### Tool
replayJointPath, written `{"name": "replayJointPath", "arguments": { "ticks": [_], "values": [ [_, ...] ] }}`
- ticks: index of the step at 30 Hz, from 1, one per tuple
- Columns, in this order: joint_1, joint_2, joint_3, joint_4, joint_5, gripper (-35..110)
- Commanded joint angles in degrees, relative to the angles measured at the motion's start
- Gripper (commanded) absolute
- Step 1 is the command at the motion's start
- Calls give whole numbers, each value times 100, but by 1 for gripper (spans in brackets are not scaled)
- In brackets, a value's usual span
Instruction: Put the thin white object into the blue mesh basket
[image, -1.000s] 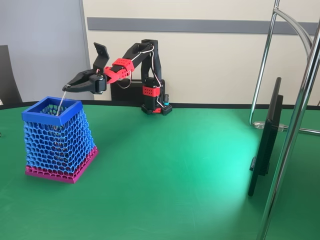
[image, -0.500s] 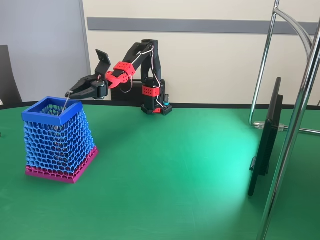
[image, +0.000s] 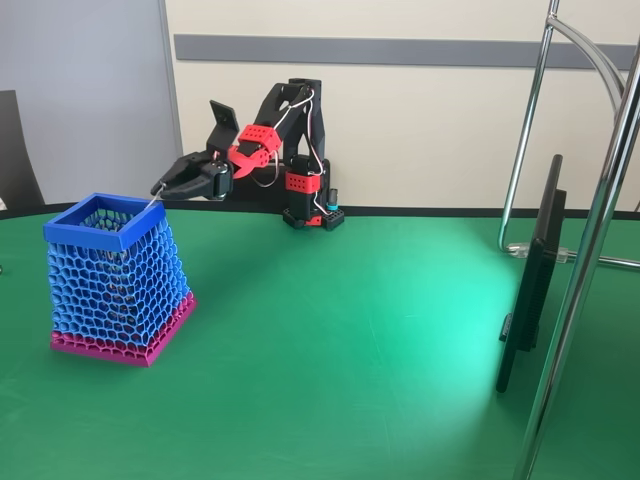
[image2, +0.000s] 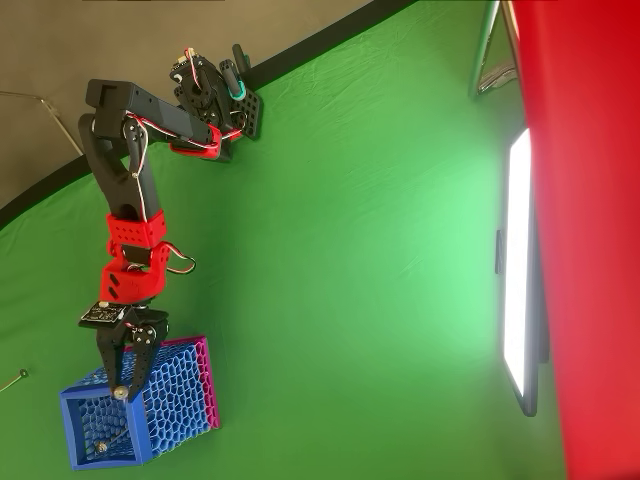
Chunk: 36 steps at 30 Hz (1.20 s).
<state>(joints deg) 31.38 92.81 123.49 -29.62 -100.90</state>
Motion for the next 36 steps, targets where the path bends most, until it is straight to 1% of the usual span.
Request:
{"name": "replayJointPath", "arguments": {
  "ticks": [1, 14, 23, 28, 36],
  "values": [
    [53, 229, 9, -193, -44, 12],
    [167, 202, -88, -202, 123, 13],
    [-202, 624, 316, -202, 404, 11],
    [-378, 923, 510, -176, 782, 11],
    [-958, 1661, 1222, -114, 1345, 10]
  ]
}}
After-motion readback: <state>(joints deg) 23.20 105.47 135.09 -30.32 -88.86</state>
